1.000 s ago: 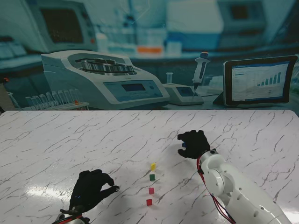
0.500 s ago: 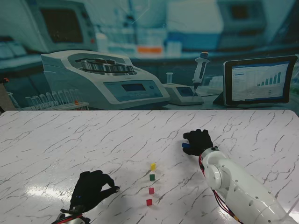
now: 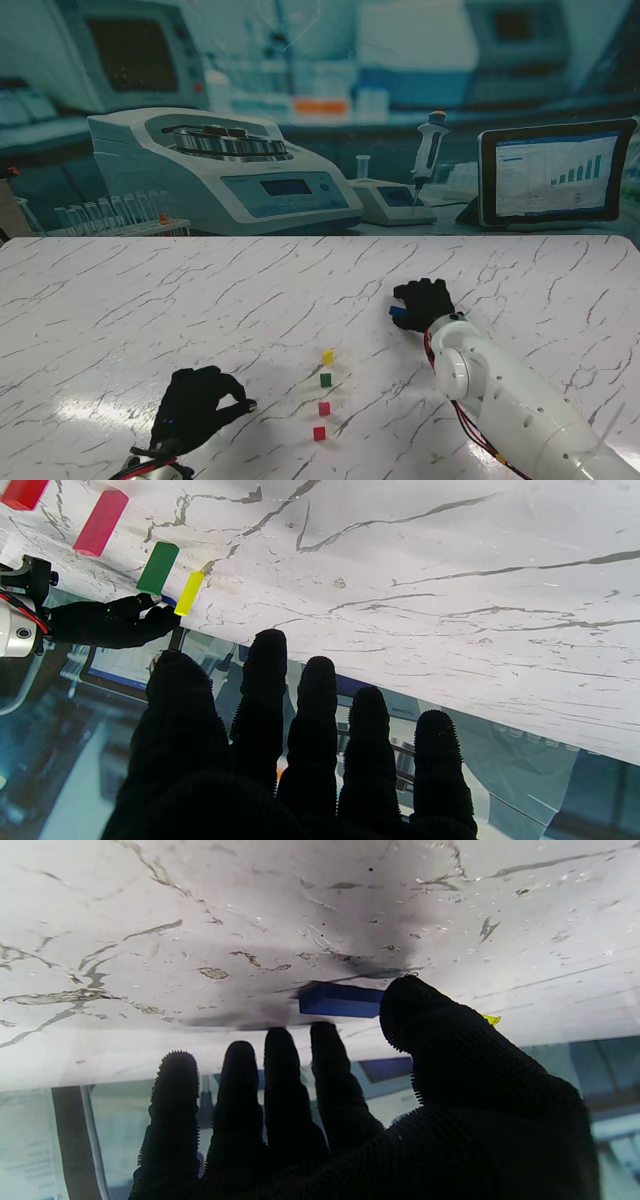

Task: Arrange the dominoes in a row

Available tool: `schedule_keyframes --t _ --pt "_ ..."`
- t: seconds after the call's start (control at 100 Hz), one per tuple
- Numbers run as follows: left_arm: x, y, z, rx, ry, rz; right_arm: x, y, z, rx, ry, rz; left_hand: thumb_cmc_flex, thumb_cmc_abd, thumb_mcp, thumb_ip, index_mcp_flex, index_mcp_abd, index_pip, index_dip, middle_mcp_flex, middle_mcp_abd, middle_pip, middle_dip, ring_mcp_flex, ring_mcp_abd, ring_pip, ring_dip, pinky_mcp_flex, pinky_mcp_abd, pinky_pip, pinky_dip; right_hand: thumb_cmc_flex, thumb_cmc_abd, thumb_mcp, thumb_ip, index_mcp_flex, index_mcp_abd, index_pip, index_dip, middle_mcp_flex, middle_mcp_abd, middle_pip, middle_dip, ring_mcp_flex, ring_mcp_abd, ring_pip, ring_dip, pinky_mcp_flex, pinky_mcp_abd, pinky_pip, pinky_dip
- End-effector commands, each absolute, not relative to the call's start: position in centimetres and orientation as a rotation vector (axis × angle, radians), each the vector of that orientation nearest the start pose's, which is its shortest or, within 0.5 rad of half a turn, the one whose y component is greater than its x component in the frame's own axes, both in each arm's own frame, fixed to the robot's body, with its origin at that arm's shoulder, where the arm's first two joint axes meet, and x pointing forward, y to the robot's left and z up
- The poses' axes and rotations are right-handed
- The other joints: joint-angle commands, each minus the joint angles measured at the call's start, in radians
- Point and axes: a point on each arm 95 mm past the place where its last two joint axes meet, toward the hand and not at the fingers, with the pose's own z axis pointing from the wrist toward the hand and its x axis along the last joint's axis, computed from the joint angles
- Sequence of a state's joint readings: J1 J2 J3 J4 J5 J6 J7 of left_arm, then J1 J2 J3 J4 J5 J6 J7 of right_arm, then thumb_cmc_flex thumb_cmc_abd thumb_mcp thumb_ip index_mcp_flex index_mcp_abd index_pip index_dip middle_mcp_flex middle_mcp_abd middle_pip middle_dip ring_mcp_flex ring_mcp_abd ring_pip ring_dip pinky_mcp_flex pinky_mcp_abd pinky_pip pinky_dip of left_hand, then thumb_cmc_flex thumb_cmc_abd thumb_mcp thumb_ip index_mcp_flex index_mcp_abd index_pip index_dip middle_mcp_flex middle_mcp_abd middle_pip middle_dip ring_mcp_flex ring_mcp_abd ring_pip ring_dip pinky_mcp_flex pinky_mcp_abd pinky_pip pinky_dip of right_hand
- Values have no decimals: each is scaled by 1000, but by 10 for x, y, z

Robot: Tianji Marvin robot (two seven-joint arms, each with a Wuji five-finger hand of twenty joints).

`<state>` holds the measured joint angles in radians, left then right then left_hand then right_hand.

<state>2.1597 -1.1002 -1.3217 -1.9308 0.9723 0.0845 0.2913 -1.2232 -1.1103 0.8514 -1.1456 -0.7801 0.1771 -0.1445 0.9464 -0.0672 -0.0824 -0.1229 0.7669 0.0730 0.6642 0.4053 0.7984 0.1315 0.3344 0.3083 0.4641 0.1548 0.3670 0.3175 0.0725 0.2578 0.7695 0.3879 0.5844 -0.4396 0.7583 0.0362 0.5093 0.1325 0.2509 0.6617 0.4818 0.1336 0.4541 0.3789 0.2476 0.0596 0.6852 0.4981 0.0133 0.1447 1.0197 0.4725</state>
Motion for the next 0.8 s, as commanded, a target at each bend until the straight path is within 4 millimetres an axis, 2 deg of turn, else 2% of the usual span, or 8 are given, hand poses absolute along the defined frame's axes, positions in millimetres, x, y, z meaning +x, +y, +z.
schedule_keyframes --t 0.0,0.49,0.79 --pt "231 -7 -354 -1431 1312 -1543 461 6 -399 1389 1506 1261 25 13 1 -8 14 -28 16 -8 17 -23 20 12 4 -21 17 11 -8 5 29 21 -4 23 -14 -37 -9 -23 8 -13 -5 -14 1 -13 -7 -22 2 -14 2 -1 -13 17" --pt "230 -7 -354 -1440 1309 -1543 462 3 -412 1431 1501 1270 25 13 0 -8 14 -28 18 -8 17 -21 21 12 5 -20 18 12 -9 5 29 21 41 4 16 -34 103 -84 99 19 111 -56 69 4 86 -54 39 -3 39 -12 5 24" --pt "230 -6 -355 -1440 1308 -1547 452 3 -414 1438 1546 1275 22 17 1 -7 14 -25 18 -8 17 -21 21 12 5 -18 18 12 -9 6 29 21 49 -30 62 -42 122 -102 147 44 135 -59 120 31 109 -46 69 16 57 -25 31 27"
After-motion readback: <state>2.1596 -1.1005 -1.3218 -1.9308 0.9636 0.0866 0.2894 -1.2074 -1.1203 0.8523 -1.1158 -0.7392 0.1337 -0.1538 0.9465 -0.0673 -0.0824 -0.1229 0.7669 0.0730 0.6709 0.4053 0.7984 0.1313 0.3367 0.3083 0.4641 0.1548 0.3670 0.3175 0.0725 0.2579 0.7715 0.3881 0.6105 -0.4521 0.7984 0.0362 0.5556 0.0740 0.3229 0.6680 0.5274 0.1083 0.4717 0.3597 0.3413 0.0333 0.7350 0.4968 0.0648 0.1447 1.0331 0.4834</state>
